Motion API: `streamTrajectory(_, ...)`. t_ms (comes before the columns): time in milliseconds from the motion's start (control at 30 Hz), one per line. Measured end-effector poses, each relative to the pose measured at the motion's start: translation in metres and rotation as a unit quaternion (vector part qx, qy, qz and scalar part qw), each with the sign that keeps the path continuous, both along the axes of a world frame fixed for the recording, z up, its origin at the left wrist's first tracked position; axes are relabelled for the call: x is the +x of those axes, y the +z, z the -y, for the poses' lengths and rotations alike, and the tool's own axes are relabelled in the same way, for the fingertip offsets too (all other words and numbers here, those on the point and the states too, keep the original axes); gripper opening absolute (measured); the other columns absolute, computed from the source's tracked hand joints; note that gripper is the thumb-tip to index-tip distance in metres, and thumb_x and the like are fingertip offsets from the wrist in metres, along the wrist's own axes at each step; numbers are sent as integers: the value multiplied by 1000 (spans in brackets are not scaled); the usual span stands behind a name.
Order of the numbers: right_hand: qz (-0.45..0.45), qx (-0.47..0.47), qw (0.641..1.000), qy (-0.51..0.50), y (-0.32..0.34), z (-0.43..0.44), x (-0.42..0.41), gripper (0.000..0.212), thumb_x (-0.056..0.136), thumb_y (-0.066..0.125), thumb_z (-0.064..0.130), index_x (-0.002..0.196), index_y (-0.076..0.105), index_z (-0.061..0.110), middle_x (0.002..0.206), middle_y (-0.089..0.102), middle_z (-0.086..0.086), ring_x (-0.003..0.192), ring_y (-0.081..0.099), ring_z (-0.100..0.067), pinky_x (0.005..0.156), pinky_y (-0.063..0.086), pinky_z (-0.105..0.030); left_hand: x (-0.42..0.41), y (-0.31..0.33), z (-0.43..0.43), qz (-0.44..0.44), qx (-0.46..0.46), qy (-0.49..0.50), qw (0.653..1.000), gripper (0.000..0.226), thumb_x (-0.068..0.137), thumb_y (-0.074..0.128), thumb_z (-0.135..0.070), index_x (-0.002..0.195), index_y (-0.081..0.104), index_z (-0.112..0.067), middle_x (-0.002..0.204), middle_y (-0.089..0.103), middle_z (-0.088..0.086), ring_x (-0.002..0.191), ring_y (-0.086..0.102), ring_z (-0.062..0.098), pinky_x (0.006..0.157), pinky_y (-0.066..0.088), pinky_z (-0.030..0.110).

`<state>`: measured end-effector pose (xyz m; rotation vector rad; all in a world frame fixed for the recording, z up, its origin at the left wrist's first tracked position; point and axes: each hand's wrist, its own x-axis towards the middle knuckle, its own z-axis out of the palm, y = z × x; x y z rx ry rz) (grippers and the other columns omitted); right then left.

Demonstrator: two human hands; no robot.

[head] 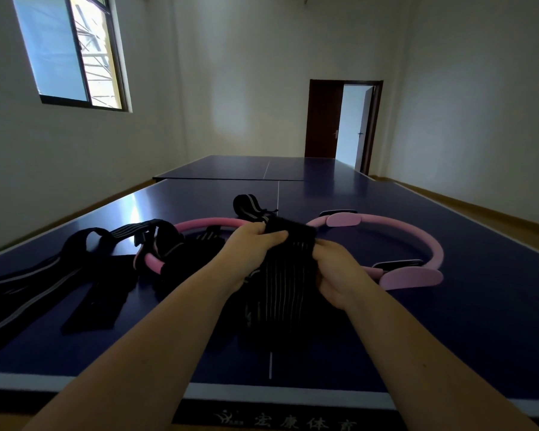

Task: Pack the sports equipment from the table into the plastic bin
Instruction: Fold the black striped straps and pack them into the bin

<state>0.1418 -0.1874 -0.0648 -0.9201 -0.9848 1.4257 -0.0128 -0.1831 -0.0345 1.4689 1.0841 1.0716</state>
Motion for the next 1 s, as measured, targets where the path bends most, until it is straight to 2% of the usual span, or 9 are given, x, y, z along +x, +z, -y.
streamTrajectory(200,131,85,985,-70,4,0,4,23,99,52,8,114,70,10,101,75,-12,92,72,-28,81,60,-38,16,12,2,-8,20,72,997,25,98,59,-22,104,65,1,105,70,23,93,70,38,84,59,49)
streamTrajectory(333,358,214,892,-171,17,-5,8,21,95,52,3,100,71,9,88,73,-7,82,69,-22,74,55,-32,23,17,5,-38,71,131,988,23,92,63,-24,78,61,-5,109,63,24,91,67,37,82,57,55)
streamTrajectory(433,459,196,841,-209,15,-14,23,15,94,55,9,83,65,12,75,67,-2,68,64,-17,65,51,-29,21,30,15,-40,118,139,982,30,95,57,-28,72,53,-10,89,62,13,78,61,25,77,55,42)
streamTrajectory(500,387,134,885,-223,6,-13,35,17,96,60,16,78,60,17,71,68,-2,62,66,-19,64,56,-38,14,43,17,5,138,136,981,36,85,58,-37,71,53,-5,73,51,14,68,52,25,68,44,36)
streamTrajectory(600,269,140,936,-180,6,-4,29,11,97,61,22,91,63,13,73,69,-3,55,62,-16,53,51,-31,10,51,14,23,96,95,991,34,82,61,-41,78,60,-7,76,57,15,71,58,31,73,47,42)
streamTrajectory(700,300,170,926,-153,8,0,14,9,96,59,22,99,66,17,80,71,-1,65,66,-19,62,54,-34,17,47,10,57,65,79,993,38,98,58,-34,87,68,1,82,69,16,79,69,38,80,56,46)
streamTrajectory(833,430,123,889,-101,4,4,6,29,96,48,4,119,63,10,114,68,-10,103,63,-25,92,51,-36,14,57,13,184,25,17,982,25,93,67,-27,96,71,-3,89,77,11,83,74,26,77,60,38)
streamTrajectory(867,488,121,858,-100,1,6,8,26,96,49,4,117,63,10,110,67,-6,107,61,-25,93,49,-31,12,61,15,212,16,-9,977,22,92,67,-22,99,70,-1,89,76,12,81,75,25,71,60,35)
streamTrajectory(1000,422,128,895,-72,-10,13,18,12,92,65,10,90,60,21,84,63,10,83,63,-11,68,47,-9,6,65,20,202,44,-72,976,30,88,63,2,117,64,3,100,73,16,83,73,26,67,59,30)
